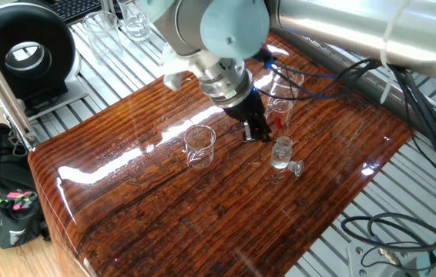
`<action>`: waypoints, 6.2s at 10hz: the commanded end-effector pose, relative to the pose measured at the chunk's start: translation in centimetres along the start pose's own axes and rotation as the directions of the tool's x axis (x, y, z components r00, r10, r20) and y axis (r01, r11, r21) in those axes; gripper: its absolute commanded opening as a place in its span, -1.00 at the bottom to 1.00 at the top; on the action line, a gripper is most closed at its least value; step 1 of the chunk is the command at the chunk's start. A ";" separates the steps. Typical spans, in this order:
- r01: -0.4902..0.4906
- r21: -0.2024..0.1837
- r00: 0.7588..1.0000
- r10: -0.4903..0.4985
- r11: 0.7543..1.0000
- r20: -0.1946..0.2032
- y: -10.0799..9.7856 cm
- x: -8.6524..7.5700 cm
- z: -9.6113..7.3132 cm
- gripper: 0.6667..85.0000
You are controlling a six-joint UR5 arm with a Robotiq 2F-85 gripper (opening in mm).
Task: Transfer liquid using a dropper
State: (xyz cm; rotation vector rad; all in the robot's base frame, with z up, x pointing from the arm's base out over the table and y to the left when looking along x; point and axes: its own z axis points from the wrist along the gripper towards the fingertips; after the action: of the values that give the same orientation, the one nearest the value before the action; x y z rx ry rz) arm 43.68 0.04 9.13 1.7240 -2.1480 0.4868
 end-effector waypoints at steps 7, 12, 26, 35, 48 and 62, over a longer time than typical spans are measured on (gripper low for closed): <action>0.099 -0.051 0.992 -0.102 0.994 -0.074 3.1 2.0 0.2 0.01; 0.088 -0.051 0.992 -0.092 0.995 -0.084 3.0 1.8 0.8 0.01; 0.045 -0.052 0.989 -0.052 0.998 -0.137 2.9 2.4 1.8 -0.04; 0.024 -0.059 0.987 -0.033 0.998 -0.155 3.2 2.6 2.1 -0.22; 0.003 -0.053 0.986 -0.012 0.999 -0.167 3.1 2.9 1.9 -0.43; -0.007 -0.061 0.977 -0.006 0.998 -0.215 3.3 4.0 1.9 -0.63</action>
State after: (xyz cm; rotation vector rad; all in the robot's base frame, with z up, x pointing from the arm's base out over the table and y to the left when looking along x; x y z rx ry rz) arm 39.60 -3.58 9.15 1.5701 -1.9849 0.5769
